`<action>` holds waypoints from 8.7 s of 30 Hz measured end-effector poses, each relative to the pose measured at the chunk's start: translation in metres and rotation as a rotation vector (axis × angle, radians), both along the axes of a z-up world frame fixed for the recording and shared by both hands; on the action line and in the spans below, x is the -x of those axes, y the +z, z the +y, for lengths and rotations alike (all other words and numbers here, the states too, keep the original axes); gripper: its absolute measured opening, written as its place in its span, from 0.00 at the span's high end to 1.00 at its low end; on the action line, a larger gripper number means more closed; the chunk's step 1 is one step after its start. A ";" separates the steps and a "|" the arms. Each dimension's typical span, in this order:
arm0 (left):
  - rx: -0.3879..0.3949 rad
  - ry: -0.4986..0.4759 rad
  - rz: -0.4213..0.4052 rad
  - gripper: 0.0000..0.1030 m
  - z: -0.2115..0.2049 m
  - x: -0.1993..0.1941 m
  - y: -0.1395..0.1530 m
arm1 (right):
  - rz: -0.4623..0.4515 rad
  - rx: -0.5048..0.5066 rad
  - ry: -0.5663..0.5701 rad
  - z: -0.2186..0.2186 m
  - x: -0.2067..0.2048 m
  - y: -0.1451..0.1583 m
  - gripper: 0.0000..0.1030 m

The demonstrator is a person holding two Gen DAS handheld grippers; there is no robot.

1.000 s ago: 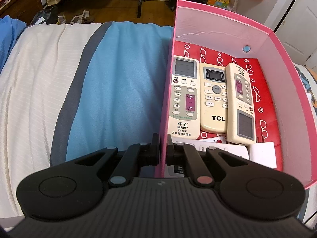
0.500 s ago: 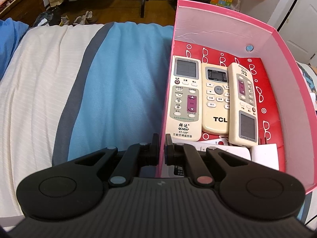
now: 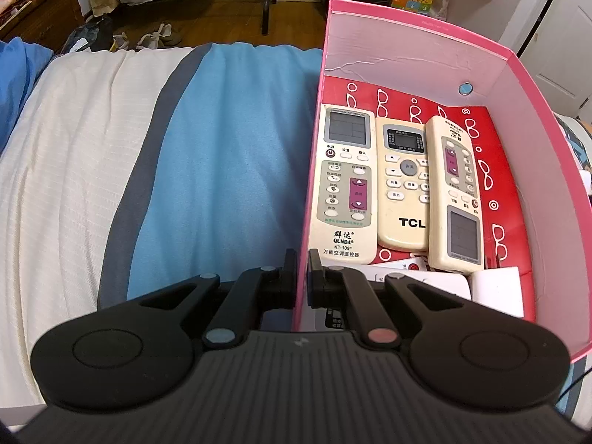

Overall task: Organize rigid objects
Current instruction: 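Move the right gripper to the silver keys and grasp them, then lower the keys into the box and open the right gripper, then move the right gripper back to the bed and grasp another key bunch, then carry the silver keys into the pink box and open the right gripper, then move the right gripper to a white cube charger and grasp it, then carry the white charger into the box and open the right gripper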

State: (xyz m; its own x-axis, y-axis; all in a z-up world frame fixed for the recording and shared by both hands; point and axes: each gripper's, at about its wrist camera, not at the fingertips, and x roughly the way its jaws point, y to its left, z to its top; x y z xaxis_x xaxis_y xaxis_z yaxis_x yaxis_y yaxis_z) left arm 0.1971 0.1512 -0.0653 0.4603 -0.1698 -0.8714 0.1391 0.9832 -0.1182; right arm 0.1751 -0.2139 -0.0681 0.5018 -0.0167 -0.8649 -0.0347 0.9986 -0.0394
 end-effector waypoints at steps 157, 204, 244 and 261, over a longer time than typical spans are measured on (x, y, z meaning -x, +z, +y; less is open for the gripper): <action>0.027 -0.027 0.000 0.97 0.005 0.002 -0.003 | -0.208 0.061 0.376 0.134 -0.050 0.071 0.56; -0.001 -0.022 0.014 0.97 -0.001 0.002 0.000 | 0.057 0.070 0.204 -0.048 -0.019 0.009 0.36; 0.001 -0.026 0.011 0.96 0.001 0.005 0.001 | -0.212 -0.118 0.302 0.087 0.057 0.129 0.37; -0.011 -0.045 -0.002 0.96 -0.001 0.008 0.001 | 0.167 -0.022 0.634 0.183 -0.015 0.059 0.37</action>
State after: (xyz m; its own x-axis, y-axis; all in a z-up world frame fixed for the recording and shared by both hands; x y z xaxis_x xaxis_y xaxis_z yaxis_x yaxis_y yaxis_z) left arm 0.1889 0.1506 -0.0644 0.4546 -0.1811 -0.8721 0.1836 0.9771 -0.1072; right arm 0.1897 -0.0313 -0.0090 0.2674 0.2564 -0.9288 -0.6207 0.7832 0.0375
